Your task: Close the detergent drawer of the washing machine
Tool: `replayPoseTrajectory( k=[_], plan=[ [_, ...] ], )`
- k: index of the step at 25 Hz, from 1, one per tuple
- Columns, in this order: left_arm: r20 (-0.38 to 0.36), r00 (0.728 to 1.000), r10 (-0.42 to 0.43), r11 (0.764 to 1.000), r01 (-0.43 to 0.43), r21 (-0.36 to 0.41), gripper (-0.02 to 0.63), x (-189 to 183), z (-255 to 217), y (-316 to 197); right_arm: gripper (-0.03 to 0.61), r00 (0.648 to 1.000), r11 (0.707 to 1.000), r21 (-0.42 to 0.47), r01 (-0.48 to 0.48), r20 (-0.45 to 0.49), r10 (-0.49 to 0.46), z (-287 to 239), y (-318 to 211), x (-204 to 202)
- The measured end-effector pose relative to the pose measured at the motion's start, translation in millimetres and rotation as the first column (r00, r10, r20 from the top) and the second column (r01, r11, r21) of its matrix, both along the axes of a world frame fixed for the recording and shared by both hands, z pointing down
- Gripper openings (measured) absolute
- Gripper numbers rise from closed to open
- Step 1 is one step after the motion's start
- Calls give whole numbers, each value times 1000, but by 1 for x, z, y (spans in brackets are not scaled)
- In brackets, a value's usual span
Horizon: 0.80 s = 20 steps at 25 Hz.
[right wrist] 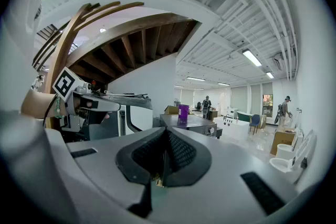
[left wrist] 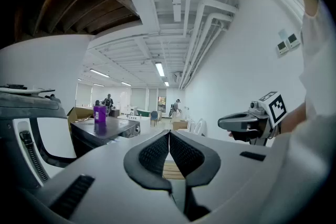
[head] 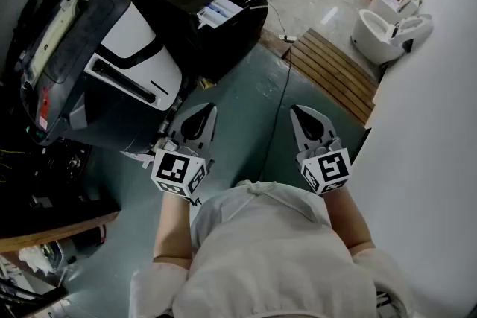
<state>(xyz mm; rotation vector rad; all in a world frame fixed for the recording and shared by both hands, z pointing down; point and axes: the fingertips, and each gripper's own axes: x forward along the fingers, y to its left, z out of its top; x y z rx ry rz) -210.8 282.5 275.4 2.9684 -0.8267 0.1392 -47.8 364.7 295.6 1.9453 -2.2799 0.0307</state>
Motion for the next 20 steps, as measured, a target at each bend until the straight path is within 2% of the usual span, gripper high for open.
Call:
replayPoseTrajectory(
  k=[13, 20],
  plan=[
    [-6, 1000, 22, 1000, -22, -6, 20, -5, 2, -5, 2, 1000, 1000, -5, -19, 12, 20, 2, -9, -6],
    [-23, 999, 27, 999, -28, -34, 20, -12, 14, -22, 3, 997, 997, -31, -69, 40, 71, 17, -25, -9]
  ],
)
